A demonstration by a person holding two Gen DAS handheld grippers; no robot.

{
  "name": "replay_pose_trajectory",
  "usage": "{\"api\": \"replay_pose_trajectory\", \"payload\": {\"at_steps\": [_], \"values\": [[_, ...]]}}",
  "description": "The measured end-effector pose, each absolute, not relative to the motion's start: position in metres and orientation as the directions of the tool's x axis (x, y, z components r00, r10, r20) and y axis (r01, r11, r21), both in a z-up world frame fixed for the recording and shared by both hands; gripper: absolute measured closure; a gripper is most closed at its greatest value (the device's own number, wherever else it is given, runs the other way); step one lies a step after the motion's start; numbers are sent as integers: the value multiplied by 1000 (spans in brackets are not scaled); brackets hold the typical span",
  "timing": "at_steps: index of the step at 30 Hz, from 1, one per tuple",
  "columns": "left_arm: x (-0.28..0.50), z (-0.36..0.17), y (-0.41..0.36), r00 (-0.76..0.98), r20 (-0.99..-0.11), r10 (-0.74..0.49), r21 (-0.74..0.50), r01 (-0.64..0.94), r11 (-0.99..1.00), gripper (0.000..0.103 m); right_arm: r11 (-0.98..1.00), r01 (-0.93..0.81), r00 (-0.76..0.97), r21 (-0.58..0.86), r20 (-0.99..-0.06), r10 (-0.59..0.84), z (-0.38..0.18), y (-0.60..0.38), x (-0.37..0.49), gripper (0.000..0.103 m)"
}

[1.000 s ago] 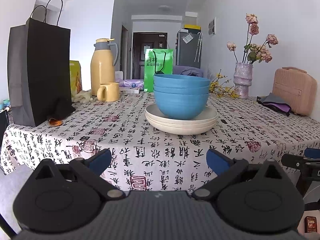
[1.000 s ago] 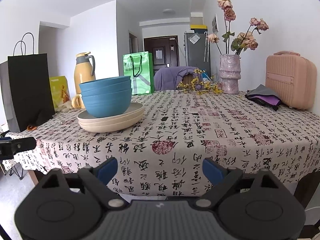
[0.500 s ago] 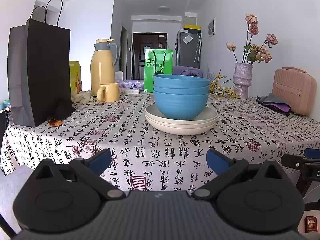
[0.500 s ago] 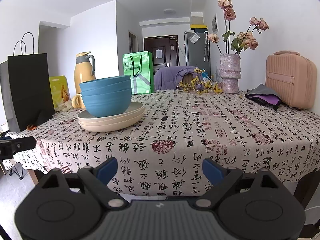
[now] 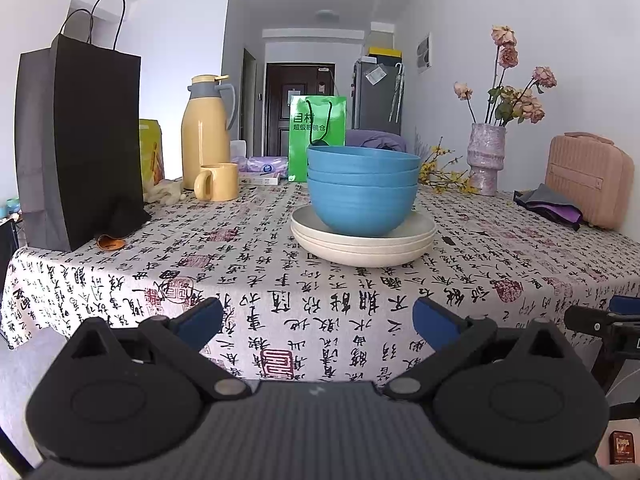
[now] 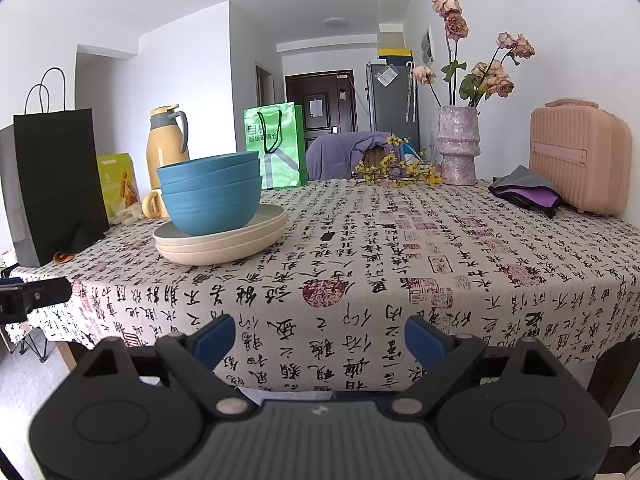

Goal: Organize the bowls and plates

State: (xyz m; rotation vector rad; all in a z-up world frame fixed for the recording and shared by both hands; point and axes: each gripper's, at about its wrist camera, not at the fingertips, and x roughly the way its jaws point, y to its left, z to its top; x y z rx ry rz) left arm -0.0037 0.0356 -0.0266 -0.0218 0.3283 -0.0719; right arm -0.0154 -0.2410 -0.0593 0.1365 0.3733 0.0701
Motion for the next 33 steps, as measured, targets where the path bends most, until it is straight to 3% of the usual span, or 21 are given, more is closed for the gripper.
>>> {"api": "replay_pose_trajectory", "payload": {"at_steps": [33], "values": [[-4,-25,36,947,-312,-78,-17,77,997,0,988,-44,928,151,-361,96,-60,-241,-14,11]]}}
